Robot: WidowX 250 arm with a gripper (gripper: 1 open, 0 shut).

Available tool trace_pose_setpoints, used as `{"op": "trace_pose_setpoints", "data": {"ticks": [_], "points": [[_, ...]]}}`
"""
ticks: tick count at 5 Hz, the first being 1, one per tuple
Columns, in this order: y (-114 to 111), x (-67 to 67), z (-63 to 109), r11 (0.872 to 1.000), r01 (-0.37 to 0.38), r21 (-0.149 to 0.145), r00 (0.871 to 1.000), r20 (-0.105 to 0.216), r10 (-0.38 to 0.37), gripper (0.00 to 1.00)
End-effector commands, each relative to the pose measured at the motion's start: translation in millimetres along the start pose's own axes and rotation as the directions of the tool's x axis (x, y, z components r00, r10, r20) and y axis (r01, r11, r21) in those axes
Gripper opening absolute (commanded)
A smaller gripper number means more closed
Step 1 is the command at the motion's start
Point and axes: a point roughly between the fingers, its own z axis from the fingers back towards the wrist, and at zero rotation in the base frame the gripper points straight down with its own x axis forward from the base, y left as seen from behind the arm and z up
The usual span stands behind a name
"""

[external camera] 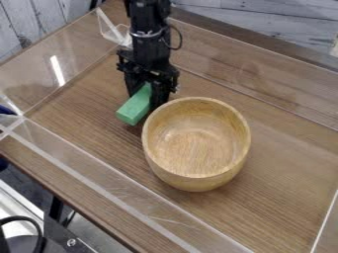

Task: Remove the green block from inside the brown bowl and put it on the table

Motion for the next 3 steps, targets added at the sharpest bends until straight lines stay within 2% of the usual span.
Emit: {"op": "trace_pose_setpoints", "data": {"ticks": [1,3], "points": [[14.2,5.3,8.7,0.999,-0.024,0.022,0.999,0.041,0.023,0.00],[23.6,3.1,6.2,0.999,-0.049,0.018,0.998,0.037,0.048,0.00]]}}
